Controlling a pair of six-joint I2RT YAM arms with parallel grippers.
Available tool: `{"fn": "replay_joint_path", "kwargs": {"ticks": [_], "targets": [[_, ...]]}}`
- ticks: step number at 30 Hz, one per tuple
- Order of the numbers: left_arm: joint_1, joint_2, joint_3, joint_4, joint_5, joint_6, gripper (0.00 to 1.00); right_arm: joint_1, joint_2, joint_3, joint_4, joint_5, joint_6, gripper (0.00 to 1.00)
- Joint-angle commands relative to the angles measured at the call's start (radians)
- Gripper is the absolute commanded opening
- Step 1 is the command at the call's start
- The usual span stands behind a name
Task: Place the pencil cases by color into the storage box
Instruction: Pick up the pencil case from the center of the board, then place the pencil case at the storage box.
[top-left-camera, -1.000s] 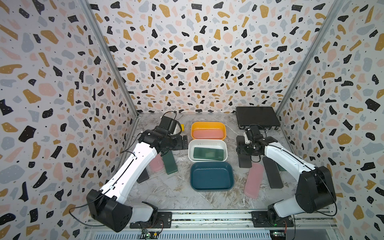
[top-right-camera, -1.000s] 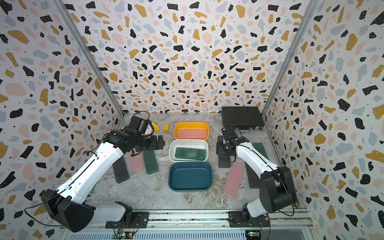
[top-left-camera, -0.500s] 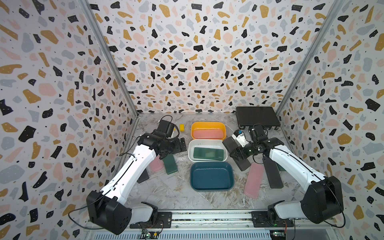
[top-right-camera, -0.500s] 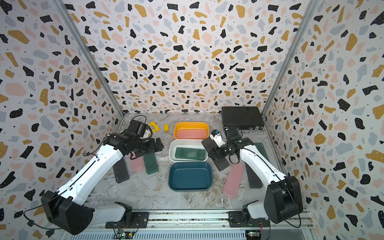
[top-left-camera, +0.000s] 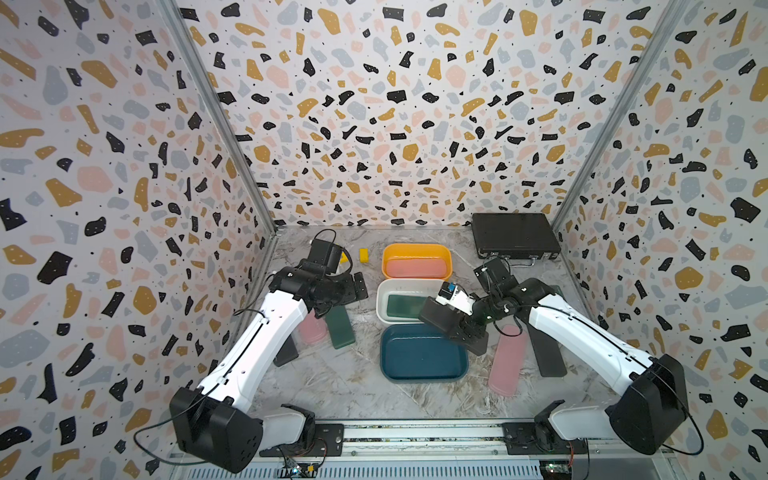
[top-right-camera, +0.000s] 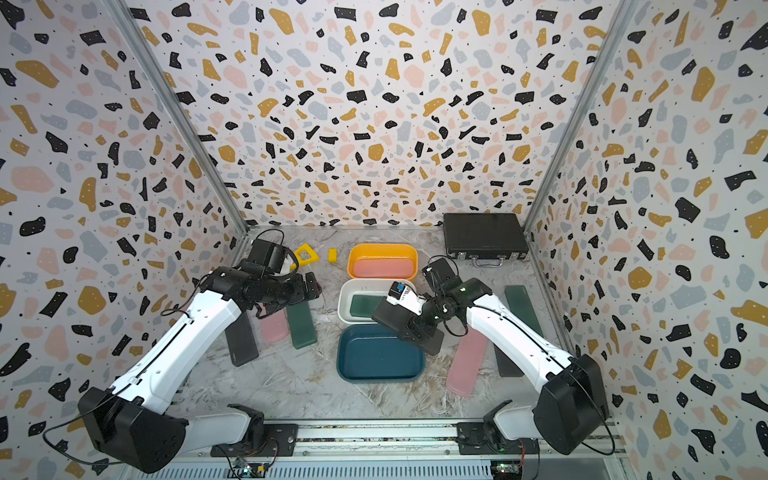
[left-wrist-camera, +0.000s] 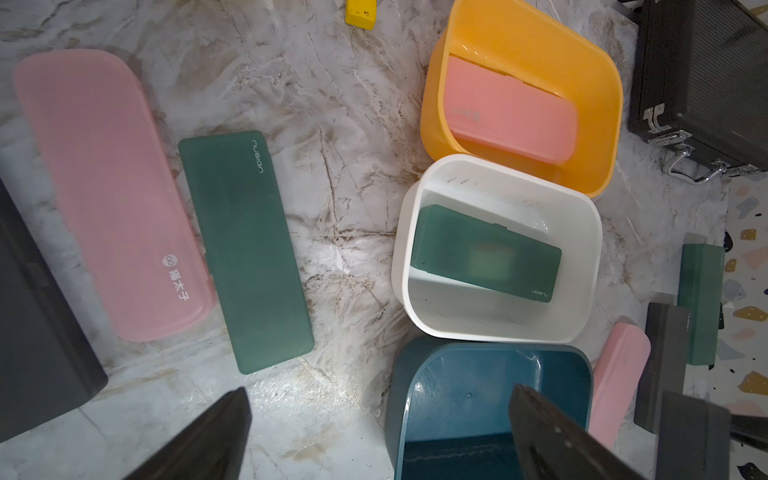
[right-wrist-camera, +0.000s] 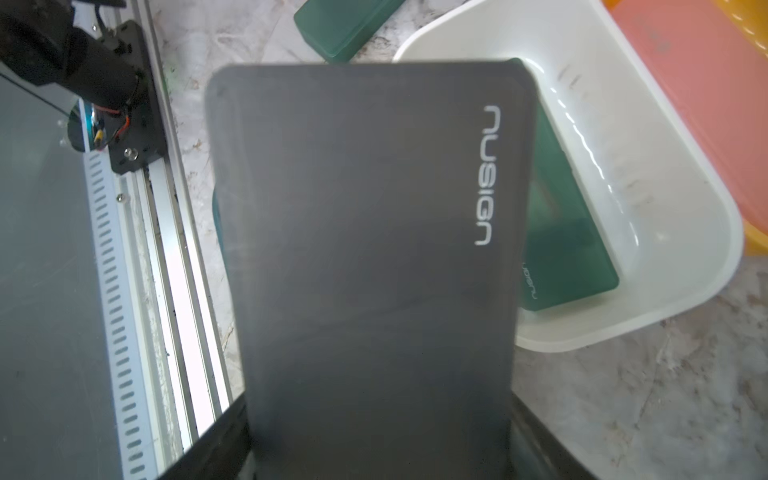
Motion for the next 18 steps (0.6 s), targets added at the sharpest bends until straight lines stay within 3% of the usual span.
{"fn": "replay_joint_path", "kwargs": {"ticks": [1,18], "targets": [[0.013,-0.014,-0.014,0.022,-0.020,-0.004,1.00,0.049,0.006,0.061,-0.079,0.048,-0.079,0.52],[0.061,-0.016,-0.046,-0.002,-0.022,-0.001,1.00,0.283,0.180,0.133,-0.068,0.266,-0.118,0.51]]}}
